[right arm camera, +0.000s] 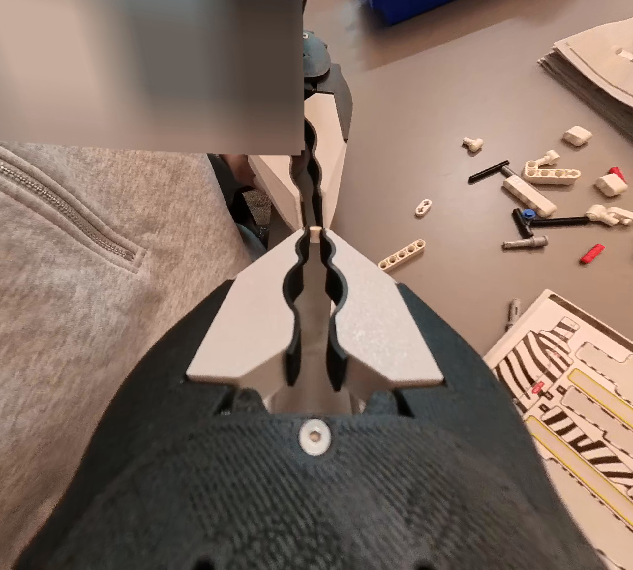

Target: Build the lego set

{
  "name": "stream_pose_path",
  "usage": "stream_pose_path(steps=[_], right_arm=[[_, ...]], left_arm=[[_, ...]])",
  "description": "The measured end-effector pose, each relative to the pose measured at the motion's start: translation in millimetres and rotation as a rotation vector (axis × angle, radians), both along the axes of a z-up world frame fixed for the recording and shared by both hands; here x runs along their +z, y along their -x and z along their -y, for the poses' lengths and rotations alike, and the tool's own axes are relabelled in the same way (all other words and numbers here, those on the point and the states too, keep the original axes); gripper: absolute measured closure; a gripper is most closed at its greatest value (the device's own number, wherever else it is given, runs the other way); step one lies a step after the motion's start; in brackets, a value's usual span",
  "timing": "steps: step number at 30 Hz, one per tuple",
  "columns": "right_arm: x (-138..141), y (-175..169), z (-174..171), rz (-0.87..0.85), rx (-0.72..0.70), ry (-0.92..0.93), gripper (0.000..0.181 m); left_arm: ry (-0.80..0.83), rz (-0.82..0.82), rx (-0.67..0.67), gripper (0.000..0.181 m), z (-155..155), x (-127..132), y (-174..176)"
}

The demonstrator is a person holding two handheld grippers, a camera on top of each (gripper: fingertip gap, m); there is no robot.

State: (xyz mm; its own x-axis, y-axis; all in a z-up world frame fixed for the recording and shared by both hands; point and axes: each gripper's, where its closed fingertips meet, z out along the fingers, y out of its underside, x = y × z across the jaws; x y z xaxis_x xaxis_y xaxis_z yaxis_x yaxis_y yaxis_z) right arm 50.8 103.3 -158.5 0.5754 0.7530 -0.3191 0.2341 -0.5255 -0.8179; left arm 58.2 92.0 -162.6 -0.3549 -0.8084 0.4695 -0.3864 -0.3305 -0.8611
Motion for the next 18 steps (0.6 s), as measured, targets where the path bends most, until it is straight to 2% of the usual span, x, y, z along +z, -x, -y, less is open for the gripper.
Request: stream_pose_path(steps=[6, 11, 18], right_arm=[[0.3, 0.4, 1.2, -0.034, -0.003, 0.014, 0.177], [-6.1, 2.0, 6.3, 0.011, 0.032, 0.023, 0.172], [-4.9, 1.4, 6.3, 0.095, 0.039, -0.024, 0.176]], left_arm=[[0.013, -0.001, -0.009, 0.179, 0.2, 0.2, 0.8], [-0.012, -0.022, -0.034, 0.178, 5.6, -3.4, 0.9], [0.005, -0.014, -0.032, 0.178, 4.6, -1.8, 0.9]])
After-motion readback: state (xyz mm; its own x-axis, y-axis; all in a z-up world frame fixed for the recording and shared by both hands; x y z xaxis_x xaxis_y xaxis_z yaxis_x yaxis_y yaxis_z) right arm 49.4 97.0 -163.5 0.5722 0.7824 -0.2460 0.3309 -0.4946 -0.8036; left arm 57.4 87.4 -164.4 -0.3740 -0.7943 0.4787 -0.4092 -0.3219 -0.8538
